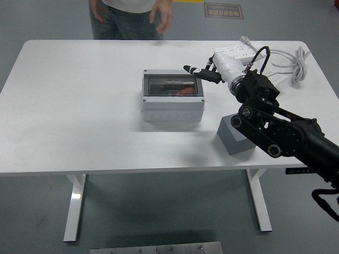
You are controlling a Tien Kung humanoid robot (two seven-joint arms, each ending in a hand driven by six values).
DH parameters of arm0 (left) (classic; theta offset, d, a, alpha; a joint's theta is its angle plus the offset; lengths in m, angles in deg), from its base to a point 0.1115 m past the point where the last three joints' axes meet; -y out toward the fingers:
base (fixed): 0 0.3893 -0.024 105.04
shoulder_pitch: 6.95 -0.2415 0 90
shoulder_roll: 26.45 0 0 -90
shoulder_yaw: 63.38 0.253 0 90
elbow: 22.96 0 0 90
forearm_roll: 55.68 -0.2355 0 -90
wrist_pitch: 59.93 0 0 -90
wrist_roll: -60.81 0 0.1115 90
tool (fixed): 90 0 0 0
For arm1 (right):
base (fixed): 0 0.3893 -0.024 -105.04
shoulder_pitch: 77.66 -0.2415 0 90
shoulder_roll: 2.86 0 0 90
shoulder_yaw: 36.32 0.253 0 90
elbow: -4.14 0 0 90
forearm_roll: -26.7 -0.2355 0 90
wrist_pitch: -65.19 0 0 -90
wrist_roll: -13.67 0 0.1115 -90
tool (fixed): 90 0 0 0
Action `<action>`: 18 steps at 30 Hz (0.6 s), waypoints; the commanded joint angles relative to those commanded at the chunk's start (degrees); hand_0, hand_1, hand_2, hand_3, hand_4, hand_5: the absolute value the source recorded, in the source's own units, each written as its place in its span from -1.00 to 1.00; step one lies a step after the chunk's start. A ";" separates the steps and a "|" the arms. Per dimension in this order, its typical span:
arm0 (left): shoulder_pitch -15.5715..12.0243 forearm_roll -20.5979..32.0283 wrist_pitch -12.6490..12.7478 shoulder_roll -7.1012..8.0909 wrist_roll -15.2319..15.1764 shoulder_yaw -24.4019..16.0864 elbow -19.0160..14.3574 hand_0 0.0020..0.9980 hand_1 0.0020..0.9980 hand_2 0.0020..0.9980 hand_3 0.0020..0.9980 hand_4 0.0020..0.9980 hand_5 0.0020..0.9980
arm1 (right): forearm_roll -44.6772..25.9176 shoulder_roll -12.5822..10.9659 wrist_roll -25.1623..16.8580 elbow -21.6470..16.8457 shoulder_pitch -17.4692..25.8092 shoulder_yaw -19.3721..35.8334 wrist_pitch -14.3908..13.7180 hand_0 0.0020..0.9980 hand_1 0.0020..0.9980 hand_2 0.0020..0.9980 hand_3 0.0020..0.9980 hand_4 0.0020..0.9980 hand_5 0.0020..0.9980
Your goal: Fetch the battery,place it into the box,close the lid of the box
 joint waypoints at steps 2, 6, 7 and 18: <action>-0.05 0.13 0.03 -0.14 -0.03 0.07 0.02 0.00 0.44 0.16 0.06 -0.77 -1.00 | -1.56 0.06 -2.89 -0.07 2.28 3.15 -2.24 -0.55 -0.46 -0.34 -0.25 0.92 0.96; -0.09 0.31 0.05 -0.39 -0.07 0.18 0.05 0.00 0.44 0.16 0.06 -0.76 -1.00 | -6.83 0.10 -10.35 0.48 6.86 9.78 -7.23 -0.60 -0.49 -0.36 -0.25 0.93 0.91; -0.10 0.37 0.06 -0.43 -0.08 0.21 0.07 0.00 0.44 0.16 0.06 -0.76 -1.00 | -8.37 -0.02 -12.19 0.61 7.79 11.12 -8.27 -0.60 -0.49 -0.36 -0.25 0.93 0.91; -0.26 0.98 -0.12 -0.87 -0.17 0.52 0.20 0.00 0.44 0.15 0.06 -0.77 -1.00 | -32.02 -1.39 -34.36 1.10 16.11 20.80 -4.98 -0.53 -0.44 -0.32 -0.26 0.81 0.62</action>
